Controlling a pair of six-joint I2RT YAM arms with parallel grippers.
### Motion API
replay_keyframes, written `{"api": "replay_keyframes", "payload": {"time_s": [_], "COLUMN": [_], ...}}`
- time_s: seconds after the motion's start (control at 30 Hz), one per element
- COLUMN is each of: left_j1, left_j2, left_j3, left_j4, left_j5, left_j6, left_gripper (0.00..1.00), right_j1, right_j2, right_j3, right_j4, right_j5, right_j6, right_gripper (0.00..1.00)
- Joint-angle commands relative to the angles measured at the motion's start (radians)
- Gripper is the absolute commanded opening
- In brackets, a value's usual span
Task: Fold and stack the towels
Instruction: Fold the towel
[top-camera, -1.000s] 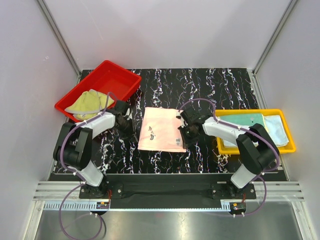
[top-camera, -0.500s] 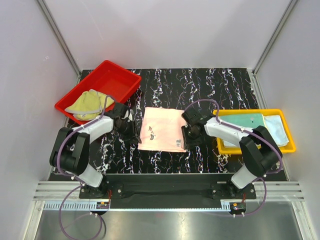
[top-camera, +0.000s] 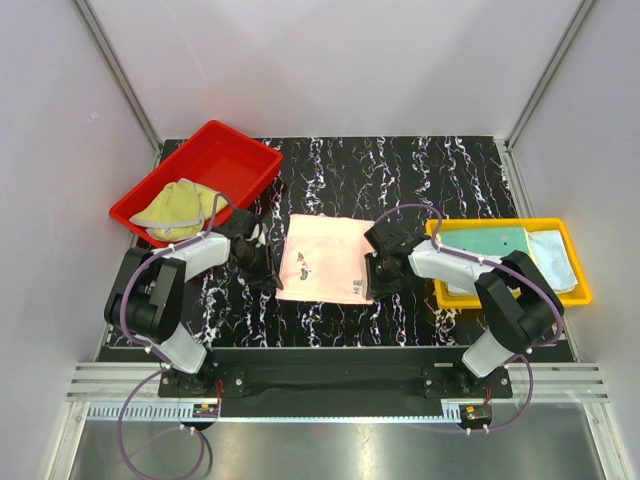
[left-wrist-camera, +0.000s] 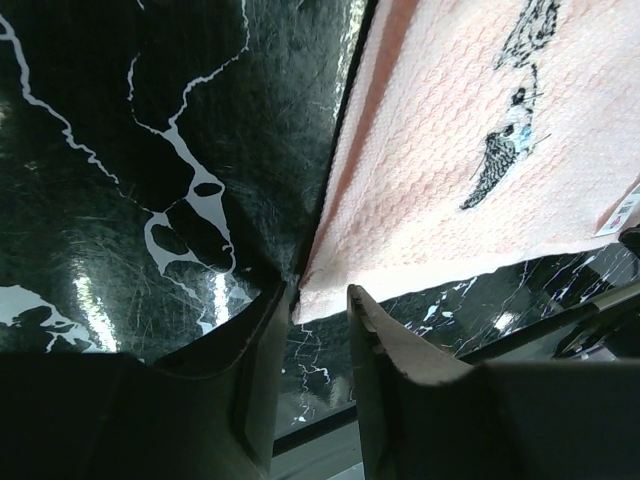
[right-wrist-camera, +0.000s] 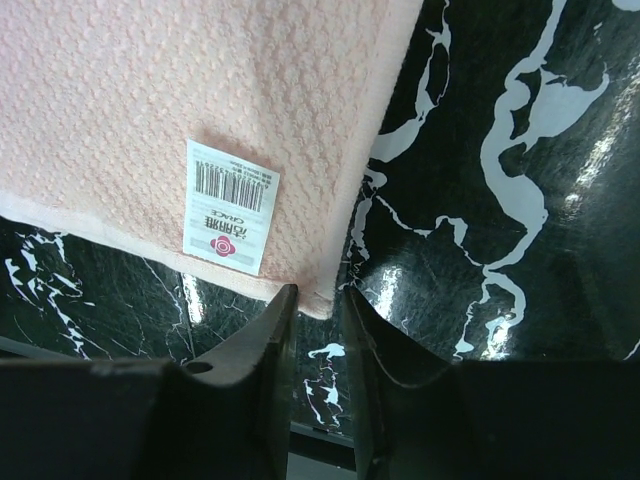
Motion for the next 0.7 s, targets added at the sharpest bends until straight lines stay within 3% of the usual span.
{"api": "replay_keyframes", "payload": {"time_s": [0.0, 0.1, 0.43, 0.67], "left_j1": [-0.008, -0.009, -0.009, -0.009], "left_j2": [0.020, 0.027, 0.037, -0.002], "left_j3": [0.005, 0.017, 0.028, 0.066], "left_j4": [0.028, 0.024, 0.022, -0.024], "left_j5": [-0.024, -0.051, -0.019, -0.031], "left_j6": [-0.008, -0.008, 0.003, -0.005], "left_gripper": [0.35, 0.31, 0.01, 0.00], "right_j1": [-0.001, -0.001, -0.002, -0.001], "right_j2": [0.006, 0.006, 0.007, -0.007], "right_j3": [-0.008, -0.016, -0.027, -0.025], "right_j4": [0.041, 0.053, 0.067, 0.058], "right_j5": [0.029, 0.019, 0.018, 0.024], "right_j6": [0.029, 0.027, 0.032, 0.029], "right_gripper": [0.31, 0.27, 0.23, 0.23]}}
